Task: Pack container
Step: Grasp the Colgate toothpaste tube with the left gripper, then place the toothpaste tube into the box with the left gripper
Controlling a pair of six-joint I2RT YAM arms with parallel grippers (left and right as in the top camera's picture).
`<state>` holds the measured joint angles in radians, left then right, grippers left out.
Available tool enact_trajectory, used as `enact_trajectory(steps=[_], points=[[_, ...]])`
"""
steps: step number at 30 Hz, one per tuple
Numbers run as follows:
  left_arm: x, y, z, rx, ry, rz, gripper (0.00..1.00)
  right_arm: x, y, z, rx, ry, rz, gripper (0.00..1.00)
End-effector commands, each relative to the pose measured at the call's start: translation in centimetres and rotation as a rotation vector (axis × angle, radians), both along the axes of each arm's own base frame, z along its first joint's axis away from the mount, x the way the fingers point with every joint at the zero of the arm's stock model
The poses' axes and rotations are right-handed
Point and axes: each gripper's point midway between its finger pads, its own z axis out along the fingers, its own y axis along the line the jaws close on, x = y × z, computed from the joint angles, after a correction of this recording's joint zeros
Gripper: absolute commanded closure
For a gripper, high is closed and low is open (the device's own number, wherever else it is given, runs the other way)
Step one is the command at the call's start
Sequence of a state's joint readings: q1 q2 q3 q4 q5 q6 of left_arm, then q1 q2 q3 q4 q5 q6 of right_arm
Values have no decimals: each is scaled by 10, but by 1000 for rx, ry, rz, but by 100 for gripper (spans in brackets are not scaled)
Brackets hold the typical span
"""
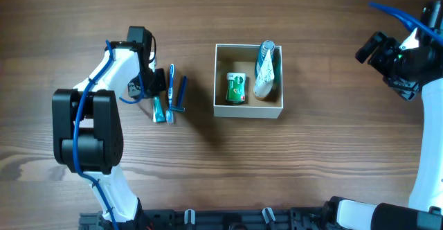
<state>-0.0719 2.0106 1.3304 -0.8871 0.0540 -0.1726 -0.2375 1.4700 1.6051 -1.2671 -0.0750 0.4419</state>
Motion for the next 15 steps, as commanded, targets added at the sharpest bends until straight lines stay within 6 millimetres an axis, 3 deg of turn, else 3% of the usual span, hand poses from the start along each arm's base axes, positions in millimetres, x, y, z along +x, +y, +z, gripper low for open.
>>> enact_trajectory(steps=[1, 4, 5, 6, 7, 9, 11, 13, 15], points=[[-11, -6, 23, -29, 38, 20, 96, 2, 0, 0, 7, 0, -5, 0], [-3, -22, 99, -92, -78, 51, 96, 2, 0, 0, 7, -1, -5, 0], [0, -52, 142, -171, -200, -13, 96, 2, 0, 0, 7, -1, -6, 0], [3, -76, 171, -200, -310, -65, 96, 2, 0, 0, 7, 0, -6, 0], [5, -120, 200, -247, -445, -179, 94, 2, 0, 0, 7, 0, -6, 0], [7, -160, 212, -263, -534, -256, 94, 2, 0, 0, 7, 0, -6, 0], [16, -186, 207, -158, -618, -276, 92, 2, 0, 0, 7, 0, -5, 0], [23, -214, 191, -125, -653, -319, 91, 2, 0, 0, 7, 0, -5, 0], [27, -239, 162, -132, -623, -336, 91, 2, 0, 0, 7, 0, -5, 0]])
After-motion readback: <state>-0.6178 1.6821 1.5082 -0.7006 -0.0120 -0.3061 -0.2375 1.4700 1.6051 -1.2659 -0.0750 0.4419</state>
